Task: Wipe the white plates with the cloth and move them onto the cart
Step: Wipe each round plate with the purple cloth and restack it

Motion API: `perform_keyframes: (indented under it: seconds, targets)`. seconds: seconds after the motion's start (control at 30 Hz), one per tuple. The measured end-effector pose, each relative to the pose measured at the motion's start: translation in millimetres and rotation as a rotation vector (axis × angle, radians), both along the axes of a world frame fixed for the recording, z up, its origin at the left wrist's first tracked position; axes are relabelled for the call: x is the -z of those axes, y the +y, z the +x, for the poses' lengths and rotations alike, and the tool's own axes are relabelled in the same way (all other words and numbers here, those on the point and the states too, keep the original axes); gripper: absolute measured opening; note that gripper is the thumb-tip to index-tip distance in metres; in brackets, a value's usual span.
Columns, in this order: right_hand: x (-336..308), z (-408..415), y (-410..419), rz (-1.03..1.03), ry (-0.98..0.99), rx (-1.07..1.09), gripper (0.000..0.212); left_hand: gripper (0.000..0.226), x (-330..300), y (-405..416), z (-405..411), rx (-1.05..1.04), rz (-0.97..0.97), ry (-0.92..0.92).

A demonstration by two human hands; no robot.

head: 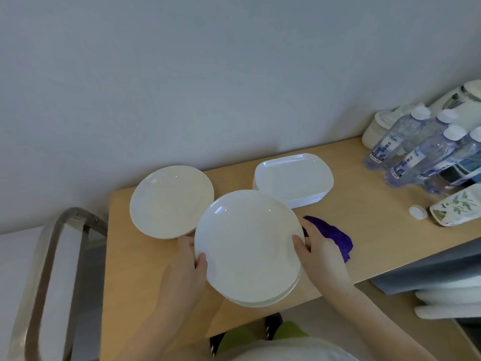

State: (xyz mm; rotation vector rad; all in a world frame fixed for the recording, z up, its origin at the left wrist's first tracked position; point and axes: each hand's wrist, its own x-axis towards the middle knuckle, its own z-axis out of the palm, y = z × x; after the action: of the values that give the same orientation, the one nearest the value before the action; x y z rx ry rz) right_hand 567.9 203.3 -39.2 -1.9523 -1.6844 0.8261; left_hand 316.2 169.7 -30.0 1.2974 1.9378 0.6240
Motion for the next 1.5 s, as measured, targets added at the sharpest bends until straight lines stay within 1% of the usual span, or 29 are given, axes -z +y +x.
perform_keyframes:
  seconds: [0.13, 0.37, 0.5, 0.63, 0.67, 0.73, 0.8, 0.9, 0.93, 1.0, 1.03, 1.1, 1.17, 1.23, 1.3, 1.4, 1.5]
  targets:
    - [4.2, -1.6, -8.5, -0.028, -0.122, 0.005, 0.047, 0.013, 3.3, 0.5, 3.0, 0.032, 0.000, 0.070]
    - [7.0, -4.5, -12.3, -0.068, -0.251, 0.007, 0.054, 0.013, 6.8, 2.2, 7.2, 0.066, -0.015, 0.136]
    - [10.6, -9.0, -9.9, -0.064, -0.418, 0.008, 0.057, 0.013, 8.8, 2.8, 8.0, 0.061, -0.014, 0.155]
    - [13.7, -11.6, -8.0, -0.068, -0.752, -0.066, 0.062, 0.012, 8.6, 4.6, 9.5, 0.076, -0.026, 0.209]
    - [15.5, -11.0, -7.4, -0.079, -0.806, -0.081, 0.063, 0.012, 8.2, 4.9, 9.9, 0.082, -0.026, 0.231]
    - [17.7, -10.3, -6.6, -0.101, -0.827, -0.105, 0.063, 0.011, 7.6, 5.5, 11.0, 0.089, -0.030, 0.249]
    - [18.4, -8.2, -5.4, -0.097, -0.758, -0.109, 0.056, 0.012, 7.6, 6.7, 11.6, 0.087, -0.053, 0.238]
    - [17.7, 10.7, 4.6, -0.118, -0.552, 0.001, 0.037, 0.012, 9.3, 9.2, 9.5, 0.086, -0.086, 0.225]
    - [19.1, 19.9, 9.2, -0.116, -0.535, 0.036, 0.034, 0.012, 9.6, 10.0, 8.3, 0.087, -0.093, 0.217]
    - [23.4, 37.8, 15.6, -0.101, -0.574, 0.052, 0.031, 0.015, 9.7, 10.8, 6.3, 0.086, -0.108, 0.192]
    - [28.1, 45.6, 17.0, -0.102, -0.613, 0.028, 0.034, 0.016, 9.2, 11.0, 5.4, 0.086, -0.113, 0.180]
    - [40.2, 56.6, 18.3, -0.133, -0.706, -0.053, 0.052, 0.017, 8.2, 11.1, 3.7, 0.088, -0.114, 0.168]
    - [51.3, 61.4, 19.0, -0.149, -0.749, -0.087, 0.069, 0.016, 7.5, 12.0, 2.2, 0.095, -0.111, 0.165]
    - [60.4, 62.9, 19.2, -0.159, -0.739, -0.061, 0.072, 0.015, 8.3, 12.9, 1.1, 0.110, -0.104, 0.169]
    - [68.2, 63.8, 20.3, -0.140, -0.613, 0.003, 0.065, 0.014, 8.5, 13.6, -0.1, 0.122, -0.088, 0.175]
    - [66.7, 64.2, 26.7, -0.079, -0.266, 0.175, 0.049, 0.013, 9.0, 13.9, -2.4, 0.141, -0.088, 0.174]
    - [46.2, 60.8, 32.4, -0.001, 0.081, 0.417, 0.037, 0.013, 10.4, 14.2, -5.4, 0.158, -0.085, 0.174]
